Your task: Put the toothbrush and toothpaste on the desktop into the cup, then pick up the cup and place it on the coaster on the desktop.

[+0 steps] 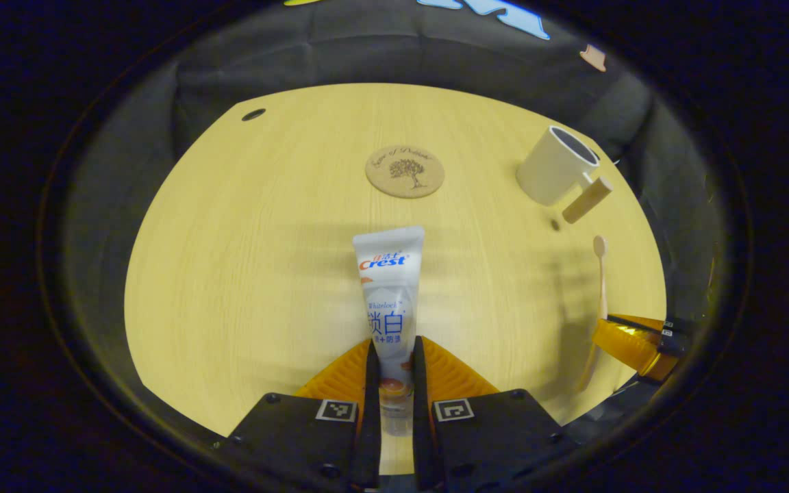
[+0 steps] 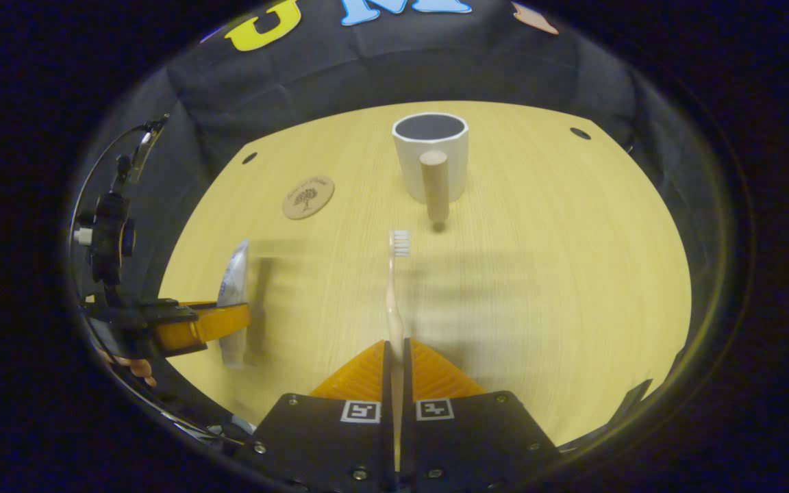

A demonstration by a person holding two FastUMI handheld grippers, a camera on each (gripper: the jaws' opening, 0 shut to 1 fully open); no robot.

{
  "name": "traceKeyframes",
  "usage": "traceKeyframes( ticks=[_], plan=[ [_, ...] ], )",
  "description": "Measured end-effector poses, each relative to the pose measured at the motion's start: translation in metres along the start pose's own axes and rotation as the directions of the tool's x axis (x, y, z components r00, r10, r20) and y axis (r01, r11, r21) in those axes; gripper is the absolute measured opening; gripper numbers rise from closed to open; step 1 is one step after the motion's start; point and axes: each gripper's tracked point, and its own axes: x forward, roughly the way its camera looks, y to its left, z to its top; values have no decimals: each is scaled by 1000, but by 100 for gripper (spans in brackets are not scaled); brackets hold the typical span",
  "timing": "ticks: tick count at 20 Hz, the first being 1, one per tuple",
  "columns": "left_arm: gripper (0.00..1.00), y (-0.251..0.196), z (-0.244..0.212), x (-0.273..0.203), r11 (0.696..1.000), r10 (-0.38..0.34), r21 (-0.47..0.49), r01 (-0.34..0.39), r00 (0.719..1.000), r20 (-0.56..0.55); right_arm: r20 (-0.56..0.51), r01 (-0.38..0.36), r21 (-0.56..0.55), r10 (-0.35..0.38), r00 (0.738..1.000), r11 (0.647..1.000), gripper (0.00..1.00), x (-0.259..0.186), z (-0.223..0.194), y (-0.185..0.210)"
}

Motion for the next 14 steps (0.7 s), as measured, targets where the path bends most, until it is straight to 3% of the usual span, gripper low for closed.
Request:
traceKeyframes(
  ticks=[1, 3, 7, 11, 14],
  plan=[
    [27, -3, 6, -4, 1000, -2, 5, 2, 1000, 27, 28, -2, 0, 2, 1000, 1000, 1, -6, 7, 0],
    [27, -11, 20, -11, 1000, -7, 10, 6, 996, 88, 96, -12, -3, 12, 995, 1000, 4, -15, 24, 2],
    [27, -32, 46, -21, 999, -42, 27, 37, 983, 181, 252, -22, -36, 30, 967, 999, 4, -24, 63, 3],
    [27, -51, 81, -30, 997, -60, 71, 42, 956, 287, 393, -27, -72, 53, 918, 997, 4, -39, 110, 3],
    [27, -66, 110, -37, 994, -85, 89, 56, 926, 368, 496, -21, -95, 65, 866, 995, 5, -48, 150, 3]
  ],
)
